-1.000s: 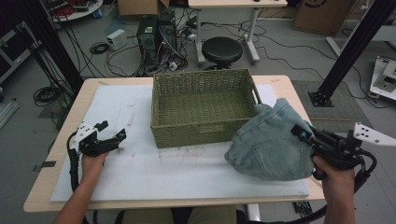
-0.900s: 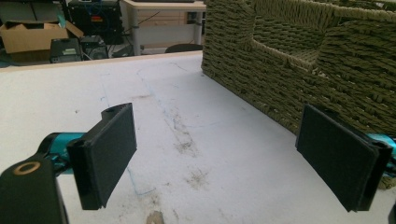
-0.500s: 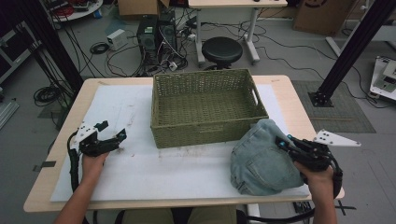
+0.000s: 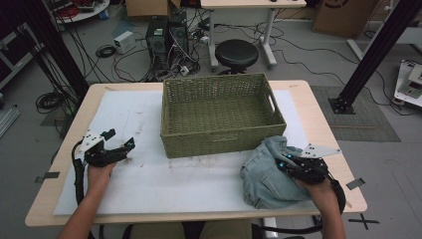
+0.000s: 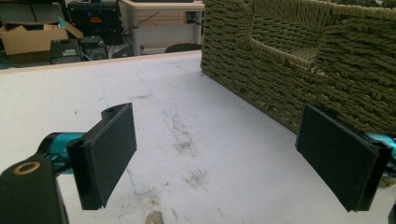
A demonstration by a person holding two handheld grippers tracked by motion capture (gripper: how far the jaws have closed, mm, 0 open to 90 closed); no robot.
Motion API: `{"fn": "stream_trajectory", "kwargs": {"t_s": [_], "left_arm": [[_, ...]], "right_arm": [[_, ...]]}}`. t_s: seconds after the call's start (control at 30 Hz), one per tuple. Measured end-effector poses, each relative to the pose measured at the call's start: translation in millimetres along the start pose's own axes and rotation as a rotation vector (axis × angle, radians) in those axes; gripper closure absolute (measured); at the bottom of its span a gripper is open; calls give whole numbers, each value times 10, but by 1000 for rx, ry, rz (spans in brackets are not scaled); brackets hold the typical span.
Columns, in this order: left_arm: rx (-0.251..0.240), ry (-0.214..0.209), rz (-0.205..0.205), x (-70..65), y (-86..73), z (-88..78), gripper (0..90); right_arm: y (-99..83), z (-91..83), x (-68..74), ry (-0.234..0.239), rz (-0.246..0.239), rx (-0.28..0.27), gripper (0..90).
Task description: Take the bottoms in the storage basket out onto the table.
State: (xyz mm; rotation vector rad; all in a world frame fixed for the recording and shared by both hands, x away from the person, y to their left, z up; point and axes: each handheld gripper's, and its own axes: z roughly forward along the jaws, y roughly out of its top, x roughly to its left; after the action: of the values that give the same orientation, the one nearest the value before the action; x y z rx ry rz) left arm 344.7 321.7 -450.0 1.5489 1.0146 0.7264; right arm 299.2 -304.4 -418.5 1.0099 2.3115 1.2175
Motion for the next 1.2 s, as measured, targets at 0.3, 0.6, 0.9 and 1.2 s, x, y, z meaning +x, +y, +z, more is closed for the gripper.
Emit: {"fn": "stream_trajectory", "kwargs": {"t_s": [0.3, 0.6, 0.9, 1.2], "left_arm": [[0, 2, 3, -5, 0, 0, 124], [-5, -5, 1, -5, -3, -5, 124], [0, -2, 11, -8, 0, 0, 124], [0, 1, -5, -1, 0, 3, 124]], "right_arm": [[102, -232, -94, -86, 170, -114, 366], [416, -524, -140, -200, 192, -228, 277], [594, -431, -182, -165, 241, -332, 216], [617, -320, -152, -141, 238, -306, 216]]}}
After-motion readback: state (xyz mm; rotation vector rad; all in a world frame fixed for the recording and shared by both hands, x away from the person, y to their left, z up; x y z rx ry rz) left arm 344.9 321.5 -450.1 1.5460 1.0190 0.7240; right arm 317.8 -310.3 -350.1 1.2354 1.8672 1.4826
